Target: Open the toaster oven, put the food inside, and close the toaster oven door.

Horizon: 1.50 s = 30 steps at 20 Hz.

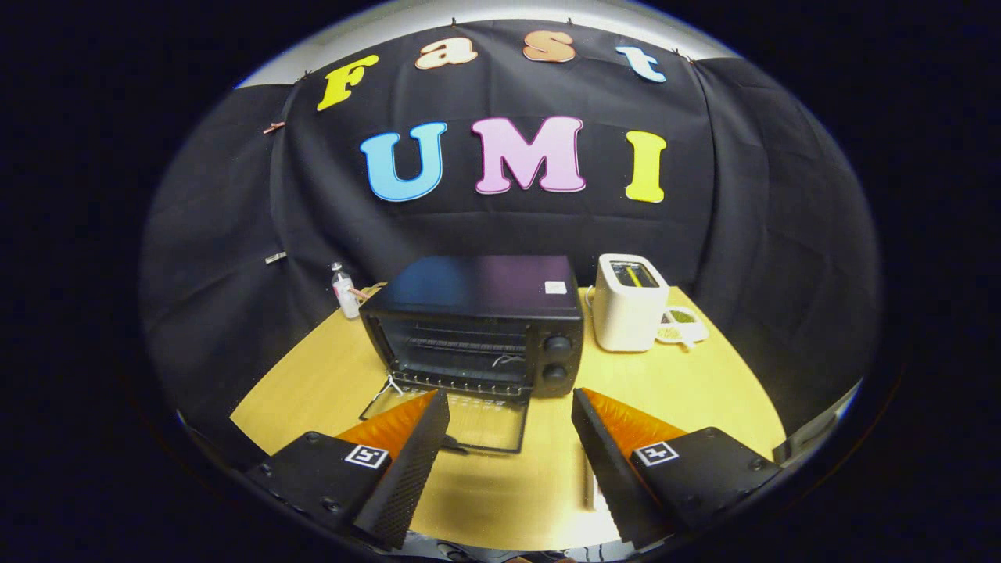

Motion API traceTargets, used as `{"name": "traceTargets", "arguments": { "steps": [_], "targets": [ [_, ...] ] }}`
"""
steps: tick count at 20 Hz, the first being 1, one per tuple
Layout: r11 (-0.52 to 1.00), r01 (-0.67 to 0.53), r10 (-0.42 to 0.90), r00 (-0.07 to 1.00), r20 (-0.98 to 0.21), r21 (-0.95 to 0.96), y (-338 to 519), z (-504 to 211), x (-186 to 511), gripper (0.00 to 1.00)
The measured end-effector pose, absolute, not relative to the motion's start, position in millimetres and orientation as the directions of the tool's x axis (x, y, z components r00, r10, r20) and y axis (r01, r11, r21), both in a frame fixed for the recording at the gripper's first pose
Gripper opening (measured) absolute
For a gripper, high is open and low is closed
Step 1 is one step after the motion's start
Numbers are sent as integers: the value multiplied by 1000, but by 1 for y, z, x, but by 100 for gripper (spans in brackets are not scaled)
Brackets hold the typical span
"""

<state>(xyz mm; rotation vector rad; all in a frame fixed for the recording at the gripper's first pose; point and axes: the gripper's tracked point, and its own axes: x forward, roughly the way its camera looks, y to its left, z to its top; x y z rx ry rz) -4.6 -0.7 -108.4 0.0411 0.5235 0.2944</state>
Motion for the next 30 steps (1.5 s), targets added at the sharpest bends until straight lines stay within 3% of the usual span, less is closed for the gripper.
{"name": "traceTargets", "arguments": {
  "steps": [5,12,23,29,30],
  "targets": [
    [943,-299,332,805,-492,146,-64,-102,8,98],
    [954,-214,297,762,-576,209,-154,-148,26,99],
    [897,-121,427,477,-768,424,-168,-257,-4,98],
    [858,-78,500,352,-791,508,-150,-288,-24,96],
    [852,-73,510,347,-787,519,-150,-289,-21,86]
  ]
}}
